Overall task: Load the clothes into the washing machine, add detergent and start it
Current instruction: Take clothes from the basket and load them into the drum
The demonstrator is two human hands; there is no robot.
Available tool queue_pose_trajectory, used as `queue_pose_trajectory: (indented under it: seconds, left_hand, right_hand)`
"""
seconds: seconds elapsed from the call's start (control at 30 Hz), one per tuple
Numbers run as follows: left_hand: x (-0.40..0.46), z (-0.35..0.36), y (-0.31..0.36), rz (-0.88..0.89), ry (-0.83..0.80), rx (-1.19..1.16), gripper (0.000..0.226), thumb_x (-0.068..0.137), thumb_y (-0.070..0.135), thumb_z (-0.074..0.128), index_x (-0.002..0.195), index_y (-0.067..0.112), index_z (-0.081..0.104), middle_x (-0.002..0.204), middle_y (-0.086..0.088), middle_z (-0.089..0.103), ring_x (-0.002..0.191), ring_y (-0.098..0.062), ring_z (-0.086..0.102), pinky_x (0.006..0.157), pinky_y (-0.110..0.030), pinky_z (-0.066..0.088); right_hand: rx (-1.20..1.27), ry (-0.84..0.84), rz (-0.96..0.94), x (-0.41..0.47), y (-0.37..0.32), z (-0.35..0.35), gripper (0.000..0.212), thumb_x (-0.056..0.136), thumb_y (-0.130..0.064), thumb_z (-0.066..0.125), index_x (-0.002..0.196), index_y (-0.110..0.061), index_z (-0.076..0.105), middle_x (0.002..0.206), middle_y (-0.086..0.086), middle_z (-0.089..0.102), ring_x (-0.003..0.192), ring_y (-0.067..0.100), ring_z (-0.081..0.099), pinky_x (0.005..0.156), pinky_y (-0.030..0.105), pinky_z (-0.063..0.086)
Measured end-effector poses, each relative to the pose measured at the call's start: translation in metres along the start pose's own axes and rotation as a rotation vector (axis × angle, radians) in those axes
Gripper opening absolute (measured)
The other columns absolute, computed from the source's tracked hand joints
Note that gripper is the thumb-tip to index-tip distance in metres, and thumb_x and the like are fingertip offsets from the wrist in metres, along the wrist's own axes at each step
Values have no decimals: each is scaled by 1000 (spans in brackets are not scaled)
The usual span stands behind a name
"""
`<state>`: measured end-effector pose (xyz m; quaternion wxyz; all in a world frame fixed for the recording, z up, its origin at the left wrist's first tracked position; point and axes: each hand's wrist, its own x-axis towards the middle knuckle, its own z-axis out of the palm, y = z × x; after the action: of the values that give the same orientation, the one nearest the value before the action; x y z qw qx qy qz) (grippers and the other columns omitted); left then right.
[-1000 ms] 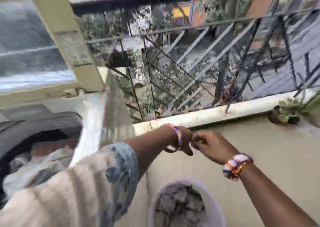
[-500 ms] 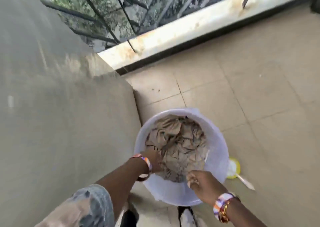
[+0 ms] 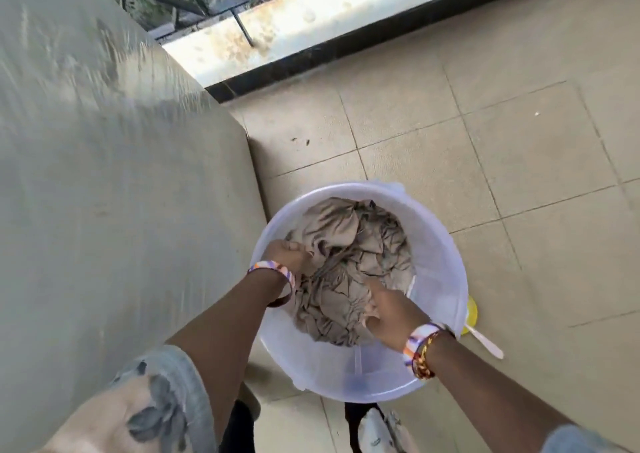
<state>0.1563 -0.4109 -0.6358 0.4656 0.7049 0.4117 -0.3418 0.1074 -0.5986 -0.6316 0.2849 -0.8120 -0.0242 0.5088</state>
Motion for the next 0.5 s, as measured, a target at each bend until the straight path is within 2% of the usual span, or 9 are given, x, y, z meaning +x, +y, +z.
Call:
queue_pose_trajectory:
  seconds: [0.03,0.1,0.13,0.2,0.27,0.33,0.37,0.43,0.5]
  left_hand:
    - [-6,-4,-1,3,-28,-95,17,83,-6,61,69,4,65,56,0,69,64,-17,65,60,-16,54]
    - [-27,-15,-3,-11,-201,-222,20,80,-13,59,69,2,66,48,4,67,55,-12,65,52,-12,54]
    - [-36,-20,-5,-21,-316,-240,23,80,-16,56,69,1,67,50,1,69,53,-11,66,52,-13,55]
    - [-53,-31,-9,-63,-559,-312,30,76,-18,57,62,3,73,53,-4,70,51,-11,68,53,-17,57]
    - [-66,-37,-11,-44,-802,-365,8,59,-2,76,59,6,75,57,-5,71,55,-11,70,57,-19,57]
    - [-72,-34,-16,-14,-957,-314,27,43,23,90,64,11,77,62,0,73,60,-8,70,61,-18,56]
    - [-72,-32,-20,-17,-963,-297,33,41,30,92,65,13,78,63,2,73,60,-6,69,61,-17,56]
    - [-78,-28,-22,-26,-855,-318,22,55,27,87,70,14,77,60,3,70,54,-4,66,57,-17,55]
    - [-82,-24,-17,-83,-605,-430,10,80,21,68,77,14,74,56,3,67,47,-5,61,52,-19,55]
  right_hand:
    - [27,44,-9,3,-2,-3,82,85,-7,52,149,-22,3,111,14,60,95,29,61,78,34,51]
    - [78,135,-50,6,-7,-5,110,80,-3,60,141,-34,-27,124,17,51,87,29,62,71,35,51]
    - [79,175,-76,9,-9,-5,121,77,-4,65,133,-41,-35,135,19,43,90,31,62,74,38,52]
    - [62,179,-97,12,-15,-3,129,72,-11,72,124,-54,-37,143,25,28,103,36,59,87,45,51]
    - [59,182,-112,15,-20,3,121,71,-15,73,131,-60,-20,144,23,24,120,36,50,100,44,44]
    - [196,253,-138,16,-22,10,85,78,-3,64,139,-48,25,137,16,36,124,32,47,102,32,42]
    - [334,323,-139,16,-24,13,61,83,2,57,131,-34,46,129,13,46,121,31,49,96,25,44]
    - [584,409,-60,12,-23,17,30,87,4,50,109,-11,64,113,7,61,115,29,55,88,20,46]
    - [620,396,-57,4,-19,18,27,87,7,48,104,-5,65,104,6,64,110,28,58,90,29,47]
